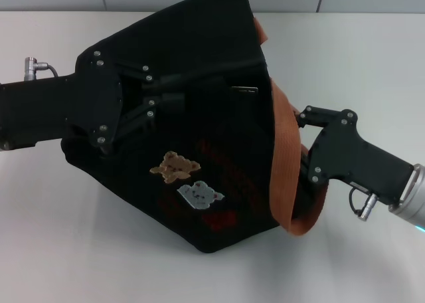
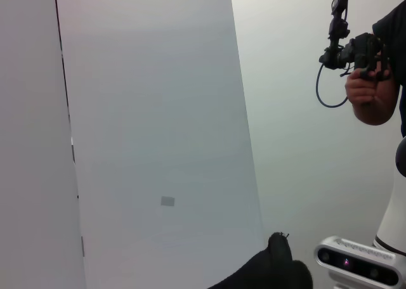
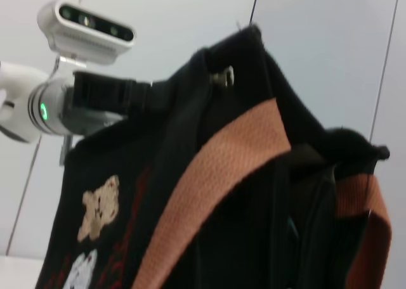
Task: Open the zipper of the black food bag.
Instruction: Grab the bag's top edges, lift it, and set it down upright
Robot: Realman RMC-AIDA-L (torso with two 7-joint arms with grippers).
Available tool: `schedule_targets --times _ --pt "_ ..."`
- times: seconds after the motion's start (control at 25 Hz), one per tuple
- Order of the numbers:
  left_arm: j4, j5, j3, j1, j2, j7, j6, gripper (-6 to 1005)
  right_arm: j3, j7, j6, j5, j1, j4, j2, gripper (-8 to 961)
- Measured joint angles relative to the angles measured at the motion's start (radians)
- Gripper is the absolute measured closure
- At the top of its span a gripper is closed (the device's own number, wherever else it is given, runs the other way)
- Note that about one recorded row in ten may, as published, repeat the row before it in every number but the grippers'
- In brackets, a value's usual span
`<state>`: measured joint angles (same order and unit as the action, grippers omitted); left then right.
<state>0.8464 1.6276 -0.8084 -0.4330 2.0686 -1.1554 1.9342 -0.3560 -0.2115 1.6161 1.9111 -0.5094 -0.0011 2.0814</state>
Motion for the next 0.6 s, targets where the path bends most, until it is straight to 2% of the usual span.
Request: schedule_targets --times 0.2,0.6 --pt "-0.001 0.001 0.0 -0.001 -0.001 0.002 0.0 898 -0.023 -0.059 0.039 0.0 0.004 -0.04 0.0 688" --pt "-0.001 0.003 -0.001 -0.002 0.0 0.002 0.0 898 -0.034 -0.061 -0.055 0.0 -0.017 -0.04 0.007 690"
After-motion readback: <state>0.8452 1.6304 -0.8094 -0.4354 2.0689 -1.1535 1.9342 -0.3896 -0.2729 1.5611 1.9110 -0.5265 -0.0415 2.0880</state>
